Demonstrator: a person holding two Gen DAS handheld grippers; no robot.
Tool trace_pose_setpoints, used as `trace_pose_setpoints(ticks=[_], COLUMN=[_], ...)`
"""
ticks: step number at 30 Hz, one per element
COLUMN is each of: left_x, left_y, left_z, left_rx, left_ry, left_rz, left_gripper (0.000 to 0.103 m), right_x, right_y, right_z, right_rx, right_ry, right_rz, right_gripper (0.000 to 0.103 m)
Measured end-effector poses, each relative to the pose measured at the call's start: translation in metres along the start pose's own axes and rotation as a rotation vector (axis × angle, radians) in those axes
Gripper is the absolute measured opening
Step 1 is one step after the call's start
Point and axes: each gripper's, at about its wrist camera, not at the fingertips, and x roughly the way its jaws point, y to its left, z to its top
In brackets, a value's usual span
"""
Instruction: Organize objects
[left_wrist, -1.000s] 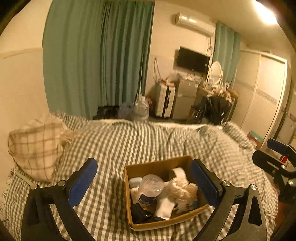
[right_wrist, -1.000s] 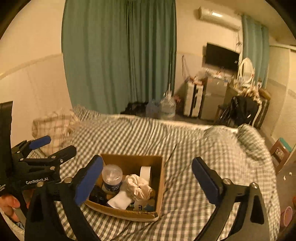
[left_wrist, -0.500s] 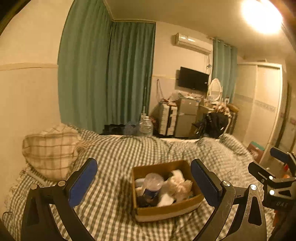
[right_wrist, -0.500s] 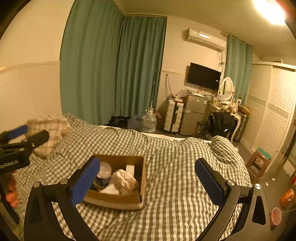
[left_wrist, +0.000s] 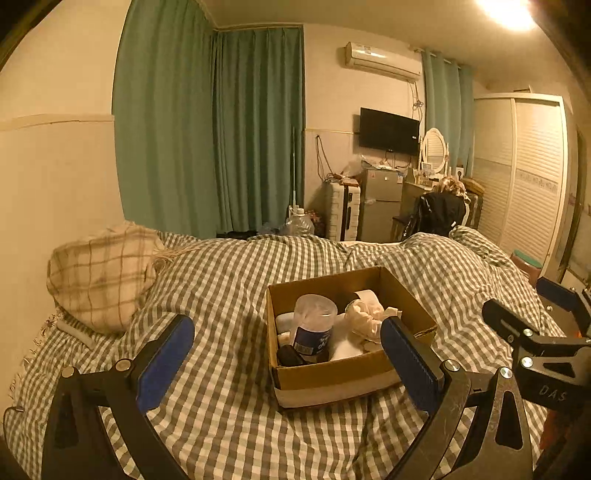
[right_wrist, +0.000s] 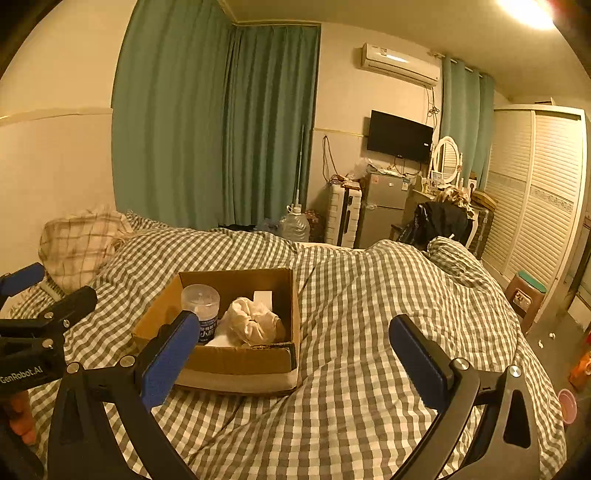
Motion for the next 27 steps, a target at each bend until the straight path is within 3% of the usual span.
trace_pose_setpoints(ticks=[27], left_x=[0.0041], left_y=[-0.0031], left_z=[-0.0027], left_rx=[-0.007], left_ry=[0.034], left_rz=[-0.017], left_gripper=[0.103], right_x=[-0.0021], right_y=[-0.0007], right_z=[-0.0008], right_rx=[0.022], right_ry=[0.01], right_rz=[0.002], right_gripper=[0.103])
